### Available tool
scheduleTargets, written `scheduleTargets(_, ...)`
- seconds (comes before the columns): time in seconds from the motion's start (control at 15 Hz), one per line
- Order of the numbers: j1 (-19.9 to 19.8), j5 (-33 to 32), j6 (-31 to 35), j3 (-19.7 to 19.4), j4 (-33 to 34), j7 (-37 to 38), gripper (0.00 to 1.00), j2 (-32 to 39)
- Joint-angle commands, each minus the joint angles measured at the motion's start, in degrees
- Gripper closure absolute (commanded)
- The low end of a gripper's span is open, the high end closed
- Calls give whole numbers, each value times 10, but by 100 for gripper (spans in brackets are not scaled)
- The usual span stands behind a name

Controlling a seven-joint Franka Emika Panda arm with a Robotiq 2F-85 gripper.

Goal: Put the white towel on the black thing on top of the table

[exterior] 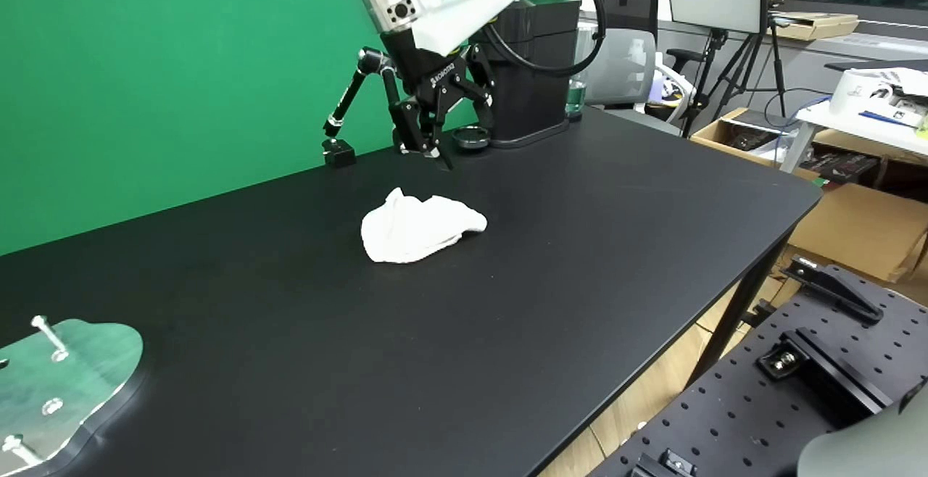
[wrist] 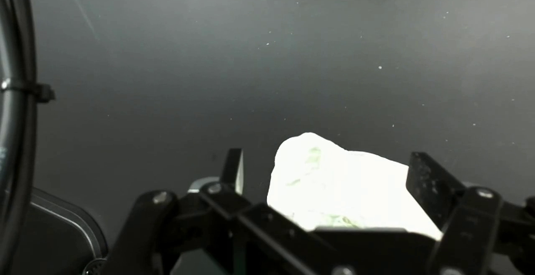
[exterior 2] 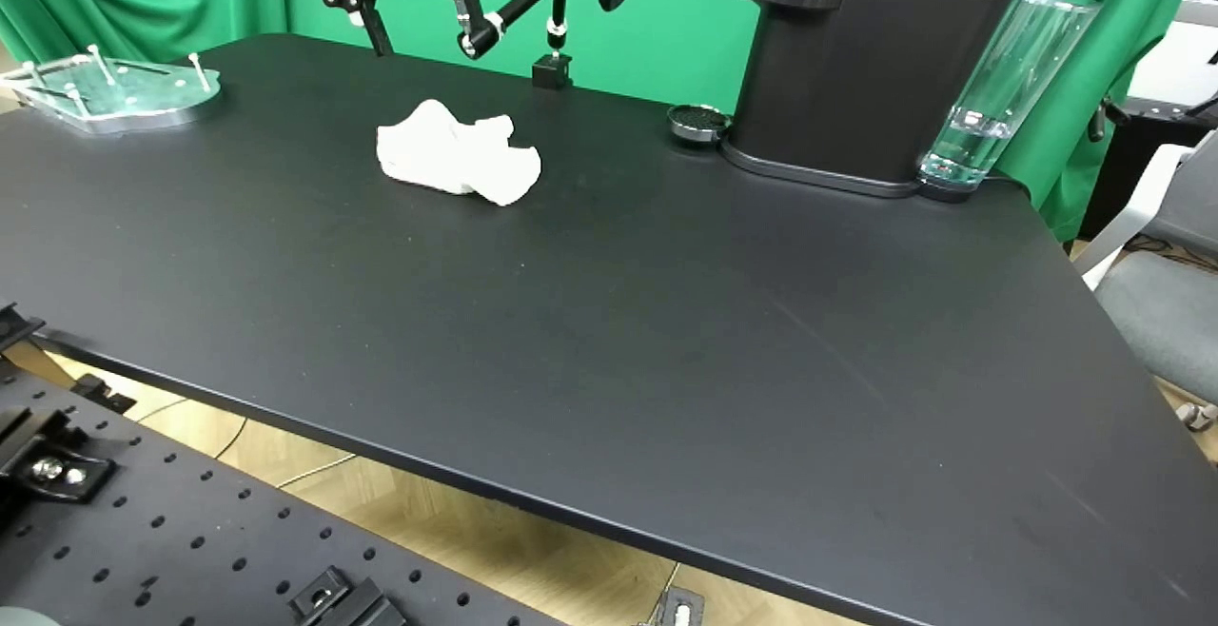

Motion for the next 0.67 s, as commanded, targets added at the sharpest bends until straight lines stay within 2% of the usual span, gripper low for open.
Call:
scheduleTargets(0.0,-6,-1,-2,7,1,0,0,0)
scheduleTargets(0.53,-6,-1,-2,7,1,0,0,0)
scheduleTargets(0.6,-5,-13,26,6,-7,7,0,-2)
